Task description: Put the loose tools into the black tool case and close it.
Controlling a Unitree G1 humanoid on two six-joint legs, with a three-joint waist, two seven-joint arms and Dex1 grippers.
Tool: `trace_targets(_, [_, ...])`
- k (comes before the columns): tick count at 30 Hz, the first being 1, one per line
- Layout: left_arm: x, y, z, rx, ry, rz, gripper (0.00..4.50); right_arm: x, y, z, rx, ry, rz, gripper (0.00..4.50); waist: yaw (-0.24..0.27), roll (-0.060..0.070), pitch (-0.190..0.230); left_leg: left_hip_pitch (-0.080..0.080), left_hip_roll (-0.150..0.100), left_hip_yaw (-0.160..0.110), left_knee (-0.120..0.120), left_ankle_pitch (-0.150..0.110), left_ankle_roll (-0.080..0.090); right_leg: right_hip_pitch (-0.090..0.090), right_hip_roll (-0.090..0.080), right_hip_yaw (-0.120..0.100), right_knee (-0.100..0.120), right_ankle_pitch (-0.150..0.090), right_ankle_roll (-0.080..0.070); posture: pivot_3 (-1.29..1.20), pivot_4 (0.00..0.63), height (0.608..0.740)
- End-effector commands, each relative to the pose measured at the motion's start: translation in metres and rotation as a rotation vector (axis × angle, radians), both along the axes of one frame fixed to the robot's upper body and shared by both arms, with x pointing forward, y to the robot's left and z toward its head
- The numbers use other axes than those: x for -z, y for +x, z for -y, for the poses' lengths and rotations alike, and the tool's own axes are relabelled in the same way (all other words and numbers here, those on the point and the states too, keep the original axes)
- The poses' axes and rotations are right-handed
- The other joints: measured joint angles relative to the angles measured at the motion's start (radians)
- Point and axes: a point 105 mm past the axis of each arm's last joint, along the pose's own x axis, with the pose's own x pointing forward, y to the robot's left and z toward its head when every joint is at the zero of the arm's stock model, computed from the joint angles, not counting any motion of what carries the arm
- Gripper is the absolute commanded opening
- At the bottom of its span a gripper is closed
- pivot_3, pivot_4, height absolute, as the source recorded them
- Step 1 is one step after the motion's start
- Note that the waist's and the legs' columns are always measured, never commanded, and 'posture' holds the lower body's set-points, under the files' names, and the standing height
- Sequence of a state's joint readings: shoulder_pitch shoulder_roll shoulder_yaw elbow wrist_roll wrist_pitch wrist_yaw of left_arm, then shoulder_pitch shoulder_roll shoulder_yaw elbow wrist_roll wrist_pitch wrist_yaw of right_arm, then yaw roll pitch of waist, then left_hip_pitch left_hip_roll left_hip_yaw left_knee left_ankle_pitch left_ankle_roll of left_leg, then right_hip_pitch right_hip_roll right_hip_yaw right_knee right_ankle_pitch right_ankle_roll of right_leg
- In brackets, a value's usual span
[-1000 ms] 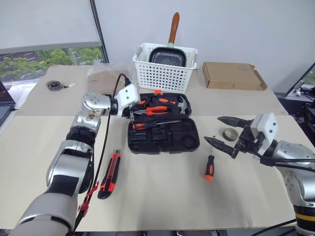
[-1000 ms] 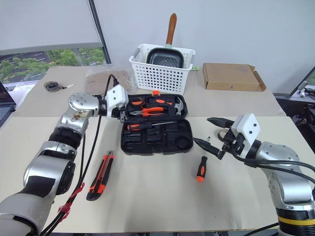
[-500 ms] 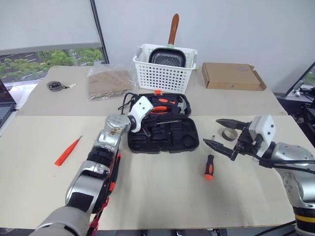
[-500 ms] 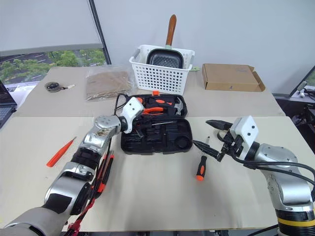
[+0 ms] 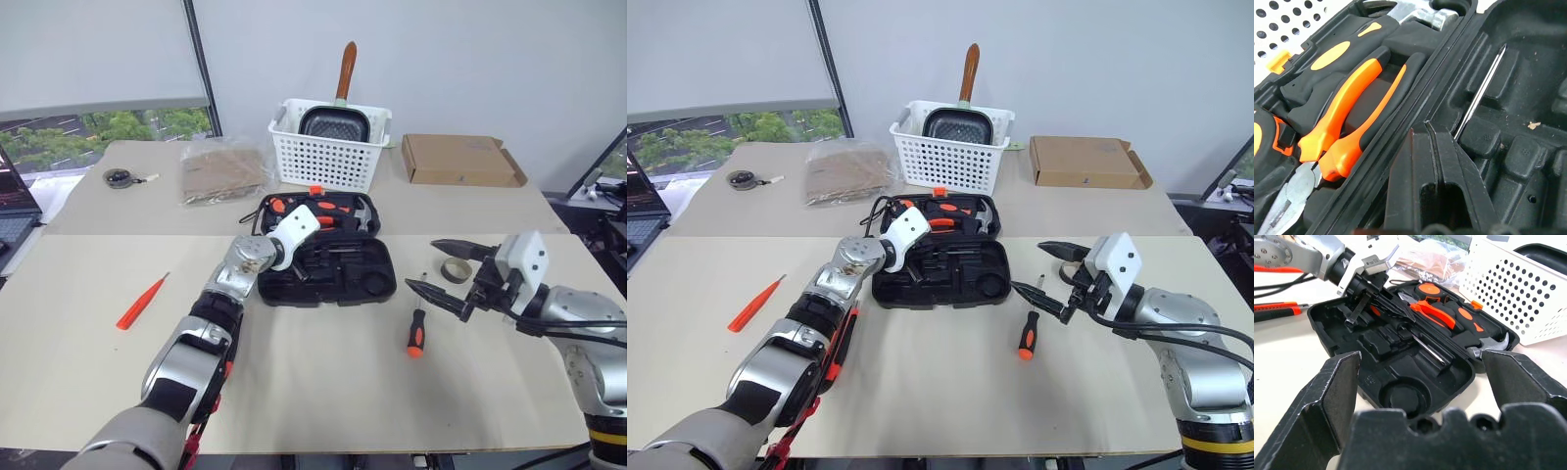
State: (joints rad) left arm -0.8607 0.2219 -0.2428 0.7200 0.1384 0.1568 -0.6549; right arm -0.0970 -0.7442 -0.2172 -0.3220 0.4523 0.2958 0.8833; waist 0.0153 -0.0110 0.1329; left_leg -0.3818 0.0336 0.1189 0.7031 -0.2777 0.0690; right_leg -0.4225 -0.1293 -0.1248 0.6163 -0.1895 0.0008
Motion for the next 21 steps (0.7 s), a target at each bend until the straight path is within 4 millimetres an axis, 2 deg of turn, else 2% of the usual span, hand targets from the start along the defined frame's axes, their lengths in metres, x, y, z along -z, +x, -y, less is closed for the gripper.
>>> trace_targets(1, [0.022, -0.004, -0.016, -0.050, -0.031, -0.069, 0.02, -0.008, 0.001, 0.013, 0.053, -0.039, 0.032, 4.50, -0.001, 0.000, -0.001, 0.000, 0.000, 0.000, 0.000, 0.000, 0.000, 0.000, 0.000, 0.000, 0.000, 0.000, 0.000, 0.00, 0.150, 0.700])
trace_targets(6, [-0.049, 0.000, -0.026, -0.017, -0.277, 0.120, 0.02, 0.000, 0.000, 0.016, 0.066, -0.053, -0.028, 4.50, -0.008, -0.002, 0.001, -0.004, 0.001, 0.000, 0.000, 0.001, -0.001, -0.005, 0.000, 0.000, 0.001, 0.000, 0.000, 0.00, 0.150, 0.700])
trace_targets(9, [-0.088, -0.020, -0.033, 0.106, -0.408, 0.196, 0.02, 0.011, 0.002, 0.017, 0.095, -0.054, -0.088, 4.50, -0.007, -0.004, 0.002, -0.013, 0.001, 0.001, -0.001, 0.003, -0.001, -0.016, 0.001, 0.001, 0.003, 0.001, -0.001, 0.00, 0.150, 0.700])
trace_targets(10, [-0.097, -0.030, -0.035, 0.157, -0.438, 0.199, 0.02, 0.016, 0.002, 0.018, 0.119, -0.052, -0.117, 4.50, -0.006, -0.004, 0.002, -0.016, 0.001, 0.001, 0.000, 0.006, -0.006, -0.018, 0.001, 0.001, 0.004, 0.004, -0.006, 0.00, 0.150, 0.700])
trace_targets(13, [-0.108, -0.056, -0.044, 0.263, -0.453, 0.192, 0.02, 0.025, 0.005, 0.018, 0.186, -0.053, -0.151, 4.50, -0.003, -0.004, 0.002, -0.015, 0.000, 0.002, -0.001, 0.008, -0.009, -0.018, 0.001, 0.001, 0.004, 0.005, -0.010, 0.00, 0.150, 0.700])
trace_targets(17, [-0.109, -0.087, -0.056, 0.383, -0.406, 0.112, 0.02, 0.035, -0.001, 0.011, 0.266, -0.044, -0.222, 4.50, 0.001, -0.004, 0.002, -0.016, 0.000, 0.002, -0.001, 0.006, -0.007, -0.016, 0.001, 0.000, 0.002, 0.002, -0.006, 0.00, 0.150, 0.700])
trace_targets(18, [-0.108, -0.098, -0.058, 0.430, -0.388, 0.072, 0.26, 0.038, -0.004, 0.012, 0.299, -0.064, -0.245, 4.50, 0.001, -0.003, 0.002, -0.016, 0.000, 0.002, -0.001, 0.006, -0.006, -0.016, 0.001, 0.000, 0.001, -0.001, -0.001, 0.00, 0.150, 0.700])
trace_targets(21, [-0.103, -0.128, -0.067, 0.561, -0.313, -0.046, 1.14, 0.045, -0.013, 0.003, 0.376, -0.053, -0.331, 4.50, -0.001, -0.003, 0.003, -0.017, 0.000, 0.002, -0.001, 0.005, -0.005, -0.017, 0.001, 0.000, -0.001, -0.001, -0.001, 0.00, 0.150, 0.700])
